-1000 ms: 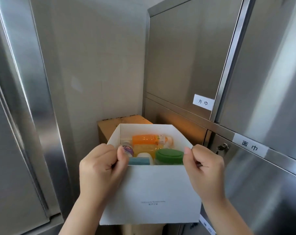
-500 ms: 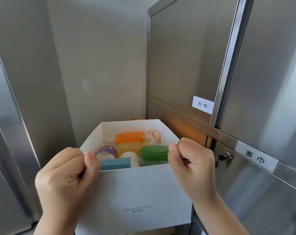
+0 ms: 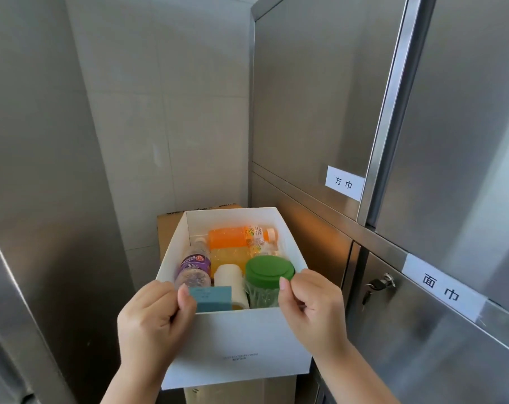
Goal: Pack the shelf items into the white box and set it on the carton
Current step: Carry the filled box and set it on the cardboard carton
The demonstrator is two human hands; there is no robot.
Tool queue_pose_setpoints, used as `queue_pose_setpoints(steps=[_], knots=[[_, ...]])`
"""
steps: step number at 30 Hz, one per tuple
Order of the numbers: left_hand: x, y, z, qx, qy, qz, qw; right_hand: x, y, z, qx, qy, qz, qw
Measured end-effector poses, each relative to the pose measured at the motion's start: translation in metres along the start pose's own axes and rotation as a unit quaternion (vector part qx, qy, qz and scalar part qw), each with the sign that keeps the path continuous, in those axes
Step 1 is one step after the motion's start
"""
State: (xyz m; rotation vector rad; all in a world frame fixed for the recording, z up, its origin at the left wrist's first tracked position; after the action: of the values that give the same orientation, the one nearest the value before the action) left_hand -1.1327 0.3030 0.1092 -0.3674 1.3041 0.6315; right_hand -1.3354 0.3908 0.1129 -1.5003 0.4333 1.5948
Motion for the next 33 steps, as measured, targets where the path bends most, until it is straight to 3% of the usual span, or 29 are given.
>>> queue_pose_setpoints(steps=[9,17,22,26,30,33], knots=[[0.001,-0.019,-0.022,-0.018,0.003,-0.009,1.000,0.001,0.014,-0.013,0.001,0.022,-0.001,1.000],[-0.006,-0.043,-0.033,0.003,0.004,0.003,1.000,0.016,0.011,-0.023,-0.048,-0.013,0.000,0.999],[-0.007,-0.052,-0.036,-0.010,-0.023,0.006,1.000,0.018,0.009,-0.034,-0.023,0.001,-0.019,1.000],[-0.016,-0.047,-0.029,-0.040,-0.076,0.013,0.996,0.013,0.013,-0.030,-0.068,-0.032,-0.020,0.997],[-0.012,-0.013,-0.026,-0.082,-0.118,-0.009,0.990,0.020,0.030,-0.018,-0.134,-0.010,-0.093,0.986],[0.007,0.022,-0.037,-0.089,-0.160,-0.053,0.982,0.026,0.033,-0.029,-0.152,0.021,-0.094,0.984]])
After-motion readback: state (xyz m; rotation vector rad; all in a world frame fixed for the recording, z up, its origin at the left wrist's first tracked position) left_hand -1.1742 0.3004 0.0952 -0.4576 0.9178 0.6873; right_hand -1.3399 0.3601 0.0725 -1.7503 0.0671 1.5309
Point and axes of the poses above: each hand's wrist, its own x-axis away from the middle knuckle, its own z-axis out of the back of the hand, y = z × x, the point moved 1 cm from there along -x, towards the middle knuckle, and after that the axes turned 12 degrees about -x, right-handed, at the moved point
